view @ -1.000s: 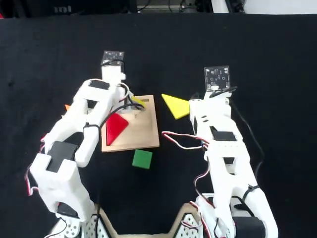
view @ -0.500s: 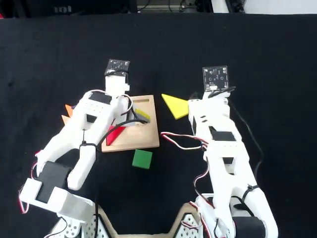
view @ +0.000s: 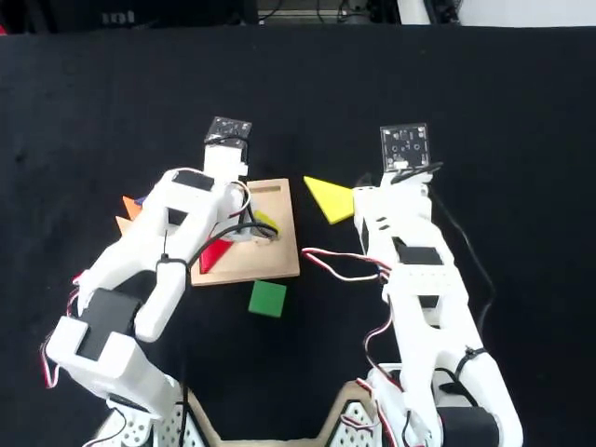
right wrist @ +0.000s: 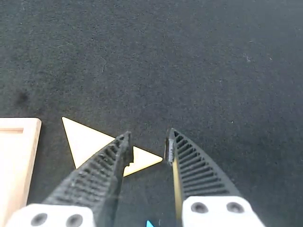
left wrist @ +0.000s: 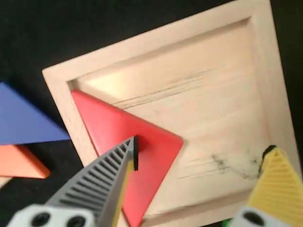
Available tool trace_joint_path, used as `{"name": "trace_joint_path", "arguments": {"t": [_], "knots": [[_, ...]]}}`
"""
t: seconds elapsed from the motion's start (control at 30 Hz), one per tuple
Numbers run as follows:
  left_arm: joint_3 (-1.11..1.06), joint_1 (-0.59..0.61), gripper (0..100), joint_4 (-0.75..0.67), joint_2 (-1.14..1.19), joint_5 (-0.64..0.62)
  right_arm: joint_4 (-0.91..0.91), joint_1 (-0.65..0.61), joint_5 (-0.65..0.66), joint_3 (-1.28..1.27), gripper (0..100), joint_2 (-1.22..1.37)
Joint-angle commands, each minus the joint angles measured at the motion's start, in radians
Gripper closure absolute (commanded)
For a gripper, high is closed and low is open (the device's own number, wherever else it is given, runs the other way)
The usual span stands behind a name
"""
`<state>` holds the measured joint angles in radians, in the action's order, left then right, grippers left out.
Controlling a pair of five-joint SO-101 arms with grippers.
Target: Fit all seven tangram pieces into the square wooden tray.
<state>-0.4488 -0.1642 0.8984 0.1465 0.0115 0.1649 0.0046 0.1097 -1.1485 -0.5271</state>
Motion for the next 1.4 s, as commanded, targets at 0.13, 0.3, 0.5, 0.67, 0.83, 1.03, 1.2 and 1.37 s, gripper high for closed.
{"name": "trace_joint_path", "arguments": {"t": [0.13, 0.3, 0.5, 0.67, 0.83, 1.03, 1.2, 1.37], "knots": [[0.018, 0.085, 60, 0.037, -0.006, 0.137, -0.018, -0.018, 0.009, 0.027, 87.1, 0.001], [0.041, 0.082, 60, 0.068, -0.043, 0.137, -0.018, -0.018, 0.009, 0.027, 87.1, 0.001], [0.002, 0.105, 60, 0.072, -0.147, 0.172, -0.02, -0.018, 0.012, 0.027, 87.1, 0.001], [-0.07, 0.127, 60, 0.11, -0.247, 0.273, -0.02, -0.018, 0.012, 0.027, 87.1, 0.001], [-0.157, 0.021, 63, 0.115, -0.327, 0.204, -0.02, -0.015, 0.012, 0.028, 87.1, 0.001], [-0.14, -0.117, 83, 0.115, -0.305, -0.094, -0.021, 0.026, 0.008, 0.031, 87.1, 0.001], [-0.084, -0.14, 97, 0.046, -0.213, -0.169, -0.021, 0.026, 0.008, 0.027, 87.1, 0.001], [-0.03, -0.091, 95, 0.021, -0.055, -0.173, -0.021, 0.025, 0.008, 0.027, 87.1, 0.001]]}}
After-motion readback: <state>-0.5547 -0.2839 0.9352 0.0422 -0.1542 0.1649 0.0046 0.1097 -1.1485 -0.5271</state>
